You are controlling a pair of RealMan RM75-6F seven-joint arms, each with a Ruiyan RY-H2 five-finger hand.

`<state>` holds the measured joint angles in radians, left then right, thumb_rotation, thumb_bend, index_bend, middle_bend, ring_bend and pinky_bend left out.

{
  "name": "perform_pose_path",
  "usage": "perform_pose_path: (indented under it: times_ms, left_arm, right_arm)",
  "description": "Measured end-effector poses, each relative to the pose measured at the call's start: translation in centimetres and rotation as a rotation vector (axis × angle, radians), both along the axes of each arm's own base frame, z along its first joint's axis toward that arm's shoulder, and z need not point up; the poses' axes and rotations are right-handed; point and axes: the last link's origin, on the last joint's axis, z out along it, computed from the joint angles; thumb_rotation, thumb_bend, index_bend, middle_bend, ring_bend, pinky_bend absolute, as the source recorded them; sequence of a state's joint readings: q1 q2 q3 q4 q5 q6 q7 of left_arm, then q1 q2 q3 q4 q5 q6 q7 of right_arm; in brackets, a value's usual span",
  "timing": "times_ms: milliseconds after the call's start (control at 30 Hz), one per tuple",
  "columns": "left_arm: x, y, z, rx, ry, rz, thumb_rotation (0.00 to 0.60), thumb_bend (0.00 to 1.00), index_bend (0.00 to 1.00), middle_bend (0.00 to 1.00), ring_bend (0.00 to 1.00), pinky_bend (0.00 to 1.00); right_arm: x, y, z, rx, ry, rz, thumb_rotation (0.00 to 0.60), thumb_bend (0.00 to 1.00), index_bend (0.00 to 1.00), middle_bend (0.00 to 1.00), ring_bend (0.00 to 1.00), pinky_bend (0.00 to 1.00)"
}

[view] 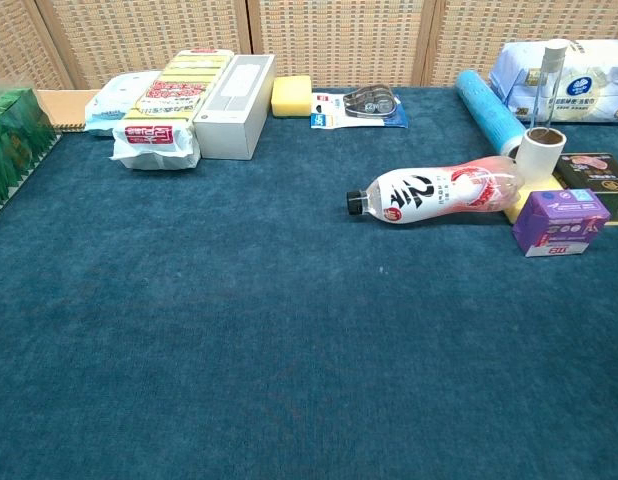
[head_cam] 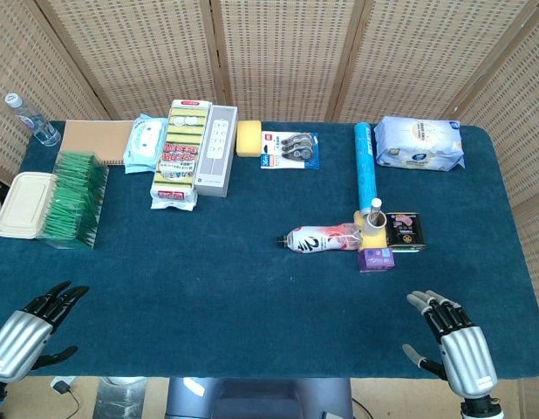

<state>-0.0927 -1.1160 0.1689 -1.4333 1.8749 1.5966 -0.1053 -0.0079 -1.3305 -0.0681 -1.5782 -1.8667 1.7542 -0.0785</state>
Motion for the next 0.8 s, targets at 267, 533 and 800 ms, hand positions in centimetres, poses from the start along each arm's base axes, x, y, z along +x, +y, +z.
perform_pose_path:
  times_ms: [267,533,800]
  left_arm:
    - [0.1,0.0,-0.1,-0.005,0.004,-0.003,0.600,0.11,0.00,0.17,0.10,0.30]
    - [-0.1,-0.1,0.0,-0.002,0.002,0.003,0.600,0.11,0.00,0.17,0.10,0.30]
    - [-0.4,-0.4,0.2,0.012,-0.006,0.015,0.600,0.11,0.00,0.17,0.10,0.30]
  right_arm:
    - [-0.1,-0.1,0.2,-0.012,-0.003,-0.012,0.600,0.16,0.20,0.26,0.23,0.28]
    - [-0.2,-0.9,0.1,-0.017,-0.043,-0.030,0.600,0.16,0.20,0.27,0.25,0.29]
    - [-0.7,-3.3,-0.6,-0.012,-0.067,-0.076,0.600,0.16,0.20,0.28,0.27,0.30]
